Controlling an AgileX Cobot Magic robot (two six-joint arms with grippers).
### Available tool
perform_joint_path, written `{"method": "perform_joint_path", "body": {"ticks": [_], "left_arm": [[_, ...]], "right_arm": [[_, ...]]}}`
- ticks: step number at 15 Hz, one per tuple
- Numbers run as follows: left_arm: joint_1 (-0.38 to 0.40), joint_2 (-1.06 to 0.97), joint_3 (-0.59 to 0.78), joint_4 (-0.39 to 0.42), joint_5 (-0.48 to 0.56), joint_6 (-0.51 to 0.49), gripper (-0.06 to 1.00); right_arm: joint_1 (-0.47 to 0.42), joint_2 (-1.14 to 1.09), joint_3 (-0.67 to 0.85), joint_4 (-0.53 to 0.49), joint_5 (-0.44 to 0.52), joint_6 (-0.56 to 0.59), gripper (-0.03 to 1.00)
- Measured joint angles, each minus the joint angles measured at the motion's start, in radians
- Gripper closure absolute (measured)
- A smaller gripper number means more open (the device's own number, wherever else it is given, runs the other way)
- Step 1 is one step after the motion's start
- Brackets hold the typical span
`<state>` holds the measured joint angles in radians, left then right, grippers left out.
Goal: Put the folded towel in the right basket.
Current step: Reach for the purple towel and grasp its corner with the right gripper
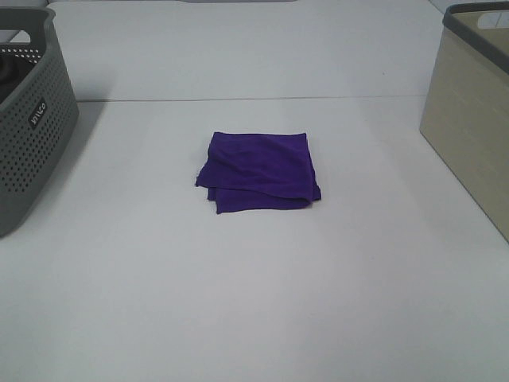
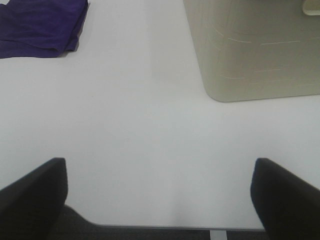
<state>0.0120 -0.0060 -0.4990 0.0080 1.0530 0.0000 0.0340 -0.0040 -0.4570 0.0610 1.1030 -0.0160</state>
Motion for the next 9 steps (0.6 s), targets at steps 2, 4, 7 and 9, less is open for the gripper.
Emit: {"method": "perform_joint_path", "body": {"ticks": [2, 4, 7, 9], "left_arm": [[0.000, 0.000, 0.000, 0.000, 0.000, 0.000, -0.05], [0.000, 0.000, 0.000, 0.000, 0.000, 0.000, -0.05], [0.000, 0.000, 0.000, 0.000, 0.000, 0.000, -0.05], [0.000, 0.000, 0.000, 0.000, 0.000, 0.000, -0.05]], "right_arm": [[0.000, 0.000, 0.000, 0.000, 0.000, 0.000, 0.01], [0.000, 0.000, 0.000, 0.000, 0.000, 0.000, 0.01], [0.000, 0.000, 0.000, 0.000, 0.000, 0.000, 0.01], [0.000, 0.000, 0.000, 0.000, 0.000, 0.000, 0.01]]}}
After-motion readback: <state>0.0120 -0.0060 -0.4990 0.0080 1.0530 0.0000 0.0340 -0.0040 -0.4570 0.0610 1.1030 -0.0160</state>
